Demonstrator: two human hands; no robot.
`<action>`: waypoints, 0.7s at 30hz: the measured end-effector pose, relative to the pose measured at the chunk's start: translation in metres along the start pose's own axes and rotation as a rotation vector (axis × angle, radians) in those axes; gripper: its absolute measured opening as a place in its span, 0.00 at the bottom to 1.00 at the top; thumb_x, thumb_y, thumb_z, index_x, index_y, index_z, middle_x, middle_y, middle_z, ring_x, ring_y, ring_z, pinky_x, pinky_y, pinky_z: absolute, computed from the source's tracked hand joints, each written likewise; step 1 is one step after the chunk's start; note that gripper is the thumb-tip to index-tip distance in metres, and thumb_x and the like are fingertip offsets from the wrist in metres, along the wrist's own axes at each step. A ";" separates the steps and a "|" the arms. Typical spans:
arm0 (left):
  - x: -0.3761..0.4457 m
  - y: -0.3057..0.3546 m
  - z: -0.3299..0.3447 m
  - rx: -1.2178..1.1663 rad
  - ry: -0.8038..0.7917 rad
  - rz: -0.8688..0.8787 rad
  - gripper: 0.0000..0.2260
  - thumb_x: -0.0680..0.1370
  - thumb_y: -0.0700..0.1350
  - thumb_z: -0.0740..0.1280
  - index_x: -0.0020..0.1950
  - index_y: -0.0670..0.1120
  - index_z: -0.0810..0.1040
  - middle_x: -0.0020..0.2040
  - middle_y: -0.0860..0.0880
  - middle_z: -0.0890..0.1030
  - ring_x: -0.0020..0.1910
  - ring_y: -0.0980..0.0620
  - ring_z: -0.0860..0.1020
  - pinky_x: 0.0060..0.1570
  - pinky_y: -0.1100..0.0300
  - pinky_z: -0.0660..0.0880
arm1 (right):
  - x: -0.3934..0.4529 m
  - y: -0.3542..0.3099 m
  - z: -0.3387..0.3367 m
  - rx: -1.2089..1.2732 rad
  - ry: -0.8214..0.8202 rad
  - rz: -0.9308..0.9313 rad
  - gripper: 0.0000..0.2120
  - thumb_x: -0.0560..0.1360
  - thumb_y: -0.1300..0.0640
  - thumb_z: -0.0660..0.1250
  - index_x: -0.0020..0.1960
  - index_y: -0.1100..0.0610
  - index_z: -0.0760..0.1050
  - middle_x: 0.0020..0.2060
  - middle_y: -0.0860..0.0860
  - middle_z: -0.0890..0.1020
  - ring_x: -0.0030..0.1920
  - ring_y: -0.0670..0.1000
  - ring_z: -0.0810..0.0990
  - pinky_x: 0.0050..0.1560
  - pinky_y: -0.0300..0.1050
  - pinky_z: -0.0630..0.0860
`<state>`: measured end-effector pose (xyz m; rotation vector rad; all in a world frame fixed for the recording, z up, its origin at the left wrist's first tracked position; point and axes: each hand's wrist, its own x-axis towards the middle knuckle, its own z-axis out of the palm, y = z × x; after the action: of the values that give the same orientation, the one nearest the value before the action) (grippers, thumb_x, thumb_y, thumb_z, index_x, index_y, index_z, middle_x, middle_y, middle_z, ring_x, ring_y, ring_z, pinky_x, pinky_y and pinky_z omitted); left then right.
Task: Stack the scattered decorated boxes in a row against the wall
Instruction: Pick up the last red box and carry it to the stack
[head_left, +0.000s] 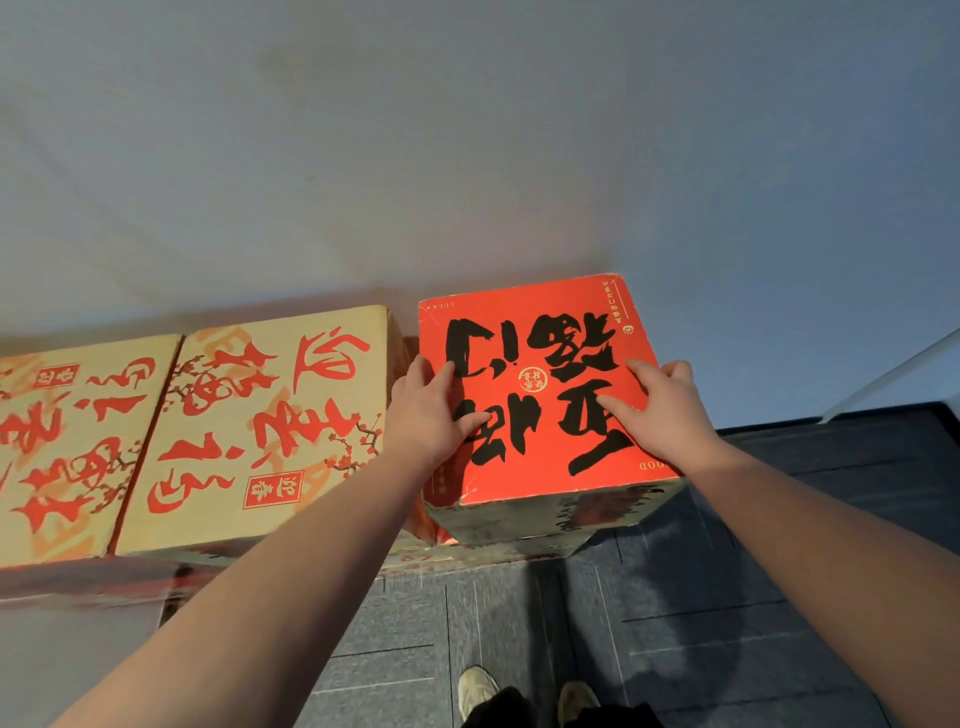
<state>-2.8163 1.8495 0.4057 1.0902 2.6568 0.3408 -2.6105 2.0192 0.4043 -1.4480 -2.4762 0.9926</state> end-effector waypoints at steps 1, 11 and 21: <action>0.000 -0.003 -0.001 0.012 0.002 -0.009 0.39 0.71 0.67 0.66 0.76 0.52 0.59 0.76 0.44 0.57 0.73 0.41 0.59 0.70 0.47 0.62 | 0.000 -0.002 0.002 0.005 -0.005 -0.002 0.33 0.75 0.42 0.66 0.75 0.51 0.61 0.65 0.56 0.64 0.65 0.59 0.70 0.62 0.52 0.74; -0.003 -0.026 -0.014 0.087 0.029 -0.083 0.43 0.68 0.71 0.64 0.77 0.53 0.55 0.77 0.46 0.56 0.75 0.44 0.56 0.71 0.47 0.61 | 0.002 -0.023 0.017 0.007 -0.018 -0.027 0.32 0.75 0.42 0.66 0.75 0.51 0.61 0.64 0.56 0.64 0.64 0.58 0.71 0.60 0.49 0.74; -0.008 -0.045 -0.023 0.088 -0.007 -0.087 0.39 0.71 0.70 0.62 0.77 0.53 0.56 0.78 0.45 0.54 0.75 0.44 0.55 0.70 0.49 0.61 | 0.002 -0.032 0.026 0.002 -0.030 -0.038 0.33 0.75 0.42 0.65 0.76 0.52 0.60 0.63 0.56 0.64 0.63 0.58 0.72 0.61 0.51 0.73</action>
<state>-2.8468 1.8098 0.4146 0.9946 2.7256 0.2048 -2.6453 1.9974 0.4023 -1.3903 -2.5133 1.0166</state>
